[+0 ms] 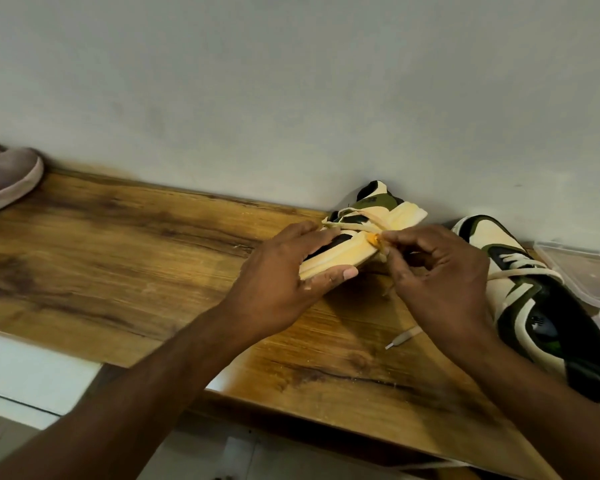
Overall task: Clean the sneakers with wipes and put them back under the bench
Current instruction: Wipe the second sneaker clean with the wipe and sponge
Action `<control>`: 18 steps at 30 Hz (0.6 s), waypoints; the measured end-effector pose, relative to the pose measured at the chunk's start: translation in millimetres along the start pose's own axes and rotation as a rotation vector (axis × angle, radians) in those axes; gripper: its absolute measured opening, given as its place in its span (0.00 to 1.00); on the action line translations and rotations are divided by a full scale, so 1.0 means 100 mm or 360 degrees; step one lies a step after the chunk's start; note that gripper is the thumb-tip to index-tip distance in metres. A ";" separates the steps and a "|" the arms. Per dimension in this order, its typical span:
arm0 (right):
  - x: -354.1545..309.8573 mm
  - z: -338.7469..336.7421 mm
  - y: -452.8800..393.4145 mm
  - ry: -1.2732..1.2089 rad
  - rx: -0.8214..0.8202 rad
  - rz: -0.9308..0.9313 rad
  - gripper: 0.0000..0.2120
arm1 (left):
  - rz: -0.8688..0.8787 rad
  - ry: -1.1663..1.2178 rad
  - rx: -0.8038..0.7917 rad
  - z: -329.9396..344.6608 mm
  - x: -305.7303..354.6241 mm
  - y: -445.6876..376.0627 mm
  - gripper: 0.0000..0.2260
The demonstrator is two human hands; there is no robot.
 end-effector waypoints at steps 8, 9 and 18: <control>-0.28 0.14 0.11 0.0106 -0.0132 -0.0144 0.14 | -0.0010 0.0009 -0.0061 0.01 -0.01 0.02 0.35; -0.38 0.16 0.16 0.0106 -0.0137 -0.0242 0.14 | -0.0003 0.0037 -0.0081 0.01 -0.02 0.02 0.33; 0.03 0.04 -0.09 0.0396 -0.0091 -0.0297 0.16 | 0.0035 0.0117 -0.0260 0.05 0.00 0.05 0.29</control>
Point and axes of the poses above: each hand's wrist, its own y-axis away from the middle knuckle, its own z-axis out of the palm, x = y × z, the point moved 9 cm from there along -y, towards the middle knuckle, and after that the axes turned 8 degrees about y, right-handed, at the moved point
